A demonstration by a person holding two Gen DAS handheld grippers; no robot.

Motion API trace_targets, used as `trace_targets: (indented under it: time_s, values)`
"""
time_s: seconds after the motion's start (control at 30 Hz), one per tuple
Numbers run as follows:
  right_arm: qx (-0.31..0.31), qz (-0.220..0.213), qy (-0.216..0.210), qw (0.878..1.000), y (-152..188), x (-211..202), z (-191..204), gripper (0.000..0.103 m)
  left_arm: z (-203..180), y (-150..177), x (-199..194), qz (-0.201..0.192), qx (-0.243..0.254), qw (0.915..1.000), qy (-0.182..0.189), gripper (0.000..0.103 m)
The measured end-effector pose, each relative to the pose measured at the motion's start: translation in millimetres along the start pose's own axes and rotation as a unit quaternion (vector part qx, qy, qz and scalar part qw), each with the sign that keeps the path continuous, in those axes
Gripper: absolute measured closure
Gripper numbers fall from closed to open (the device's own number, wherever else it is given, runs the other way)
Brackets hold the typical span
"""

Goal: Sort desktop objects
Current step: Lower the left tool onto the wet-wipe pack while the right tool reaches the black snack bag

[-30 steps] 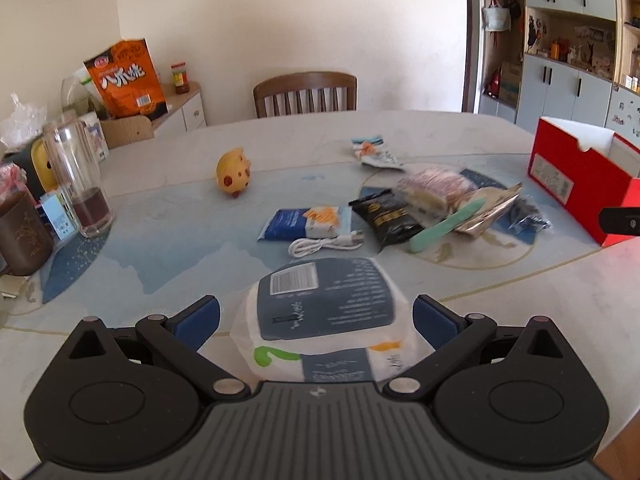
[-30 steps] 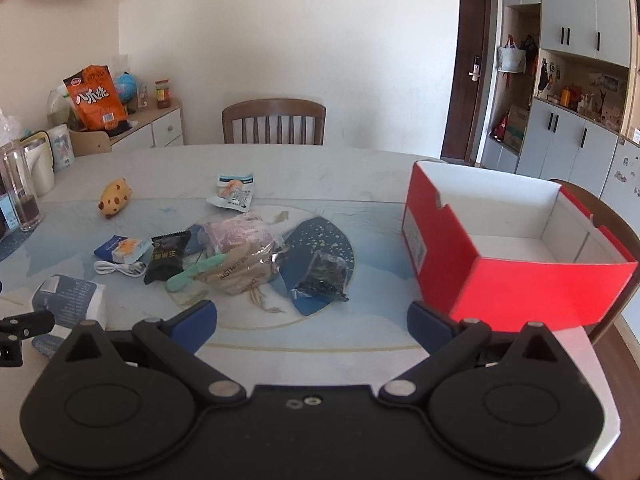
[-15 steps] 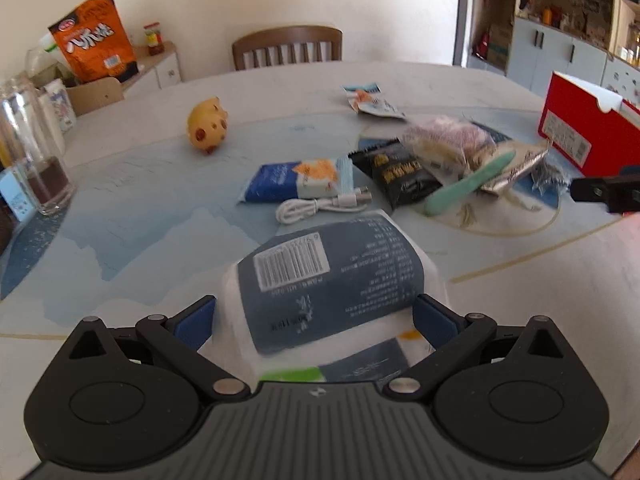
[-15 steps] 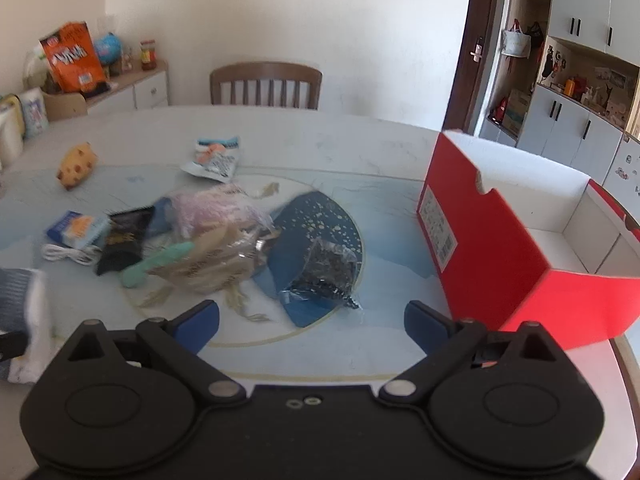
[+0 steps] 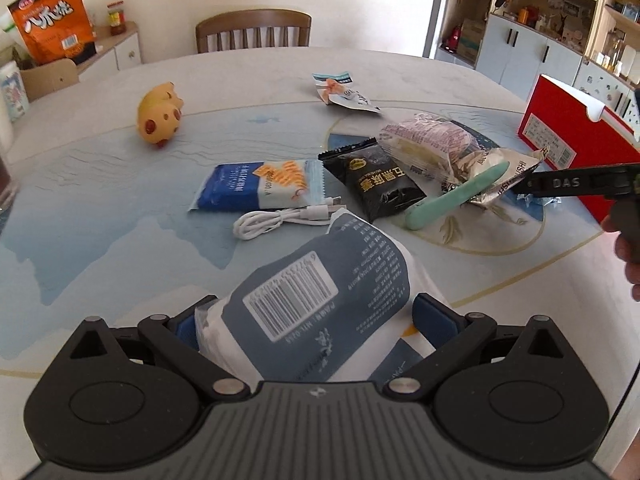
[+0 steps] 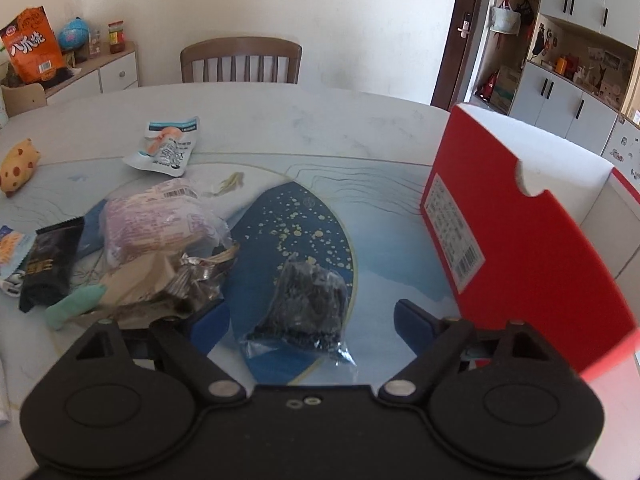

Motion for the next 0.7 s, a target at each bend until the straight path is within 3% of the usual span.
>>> trace_targets:
  time_s: [0.2, 0.3, 0.7]
  values:
    - [0.008, 0.013, 0.001, 1.000, -0.2, 12.1, -1.2, 0.019, -5.9, -4.8, 4.7, 0.006, 0.010, 0.9997, 0.021, 0.007]
    - [0.015, 0.012, -0.005, 1.000, -1.7, 14.1, -2.7, 0.025, -8.7, -7.5, 5.3, 0.008, 0.014, 0.9994, 0.030, 0.015]
    - [0.048, 0.022, -0.009, 0.999, -3.2, 11.8, -4.1, 0.054, -11.0, -16.2, 4.2, 0.021, 0.000, 0.9978, 0.063, 0.041]
Point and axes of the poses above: each gripper's, at about its wrist camera, not at the fingertips, and x roughly the way its jaws point, z to its left, y to its underside, the point moved 5 cm from there along x, roughly the way its jaws point, and after that the axes turned 13 degrees about -x, right-handed, at the moved point
